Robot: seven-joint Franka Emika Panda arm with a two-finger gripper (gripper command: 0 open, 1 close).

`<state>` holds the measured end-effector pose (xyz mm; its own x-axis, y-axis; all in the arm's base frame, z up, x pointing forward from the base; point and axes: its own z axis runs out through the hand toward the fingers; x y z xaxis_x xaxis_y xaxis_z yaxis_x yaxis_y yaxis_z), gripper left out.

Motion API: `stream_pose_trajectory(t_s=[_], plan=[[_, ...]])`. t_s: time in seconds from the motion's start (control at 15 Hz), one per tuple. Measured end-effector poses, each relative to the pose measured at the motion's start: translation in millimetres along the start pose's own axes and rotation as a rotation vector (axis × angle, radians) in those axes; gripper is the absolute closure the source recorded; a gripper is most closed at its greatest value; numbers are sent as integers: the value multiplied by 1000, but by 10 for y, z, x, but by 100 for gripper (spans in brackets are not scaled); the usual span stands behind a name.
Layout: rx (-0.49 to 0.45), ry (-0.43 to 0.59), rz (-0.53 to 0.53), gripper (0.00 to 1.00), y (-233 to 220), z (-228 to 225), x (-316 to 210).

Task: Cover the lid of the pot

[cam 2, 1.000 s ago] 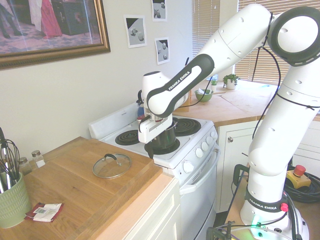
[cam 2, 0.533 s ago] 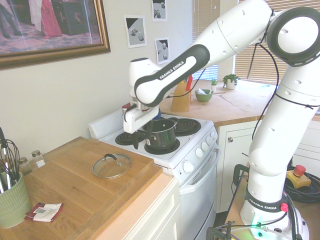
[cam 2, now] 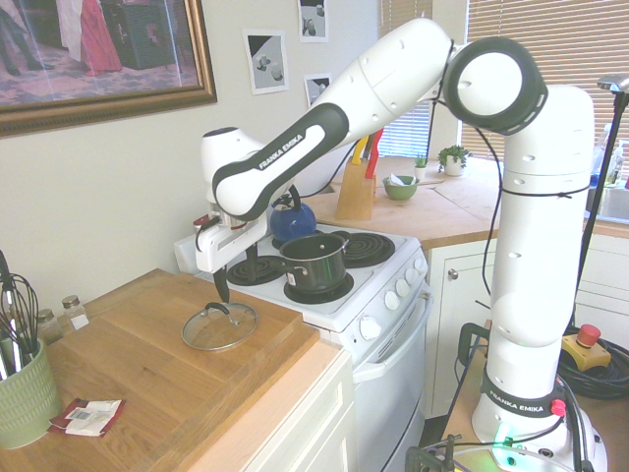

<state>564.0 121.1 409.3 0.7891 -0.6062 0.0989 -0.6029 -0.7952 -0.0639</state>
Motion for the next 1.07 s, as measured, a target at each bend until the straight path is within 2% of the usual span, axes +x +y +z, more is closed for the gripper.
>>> stream_pose_trajectory(t_s=[0.27, 0.53, 0.6, 1.07], plan=[[12, -3, -56, 0, -225, 53, 18], [-6, -24, -60, 0, -267, 273, 117], [-9, -28, -63, 100, -285, 315, 107], [-7, -28, -71, 100, -335, 344, 64]])
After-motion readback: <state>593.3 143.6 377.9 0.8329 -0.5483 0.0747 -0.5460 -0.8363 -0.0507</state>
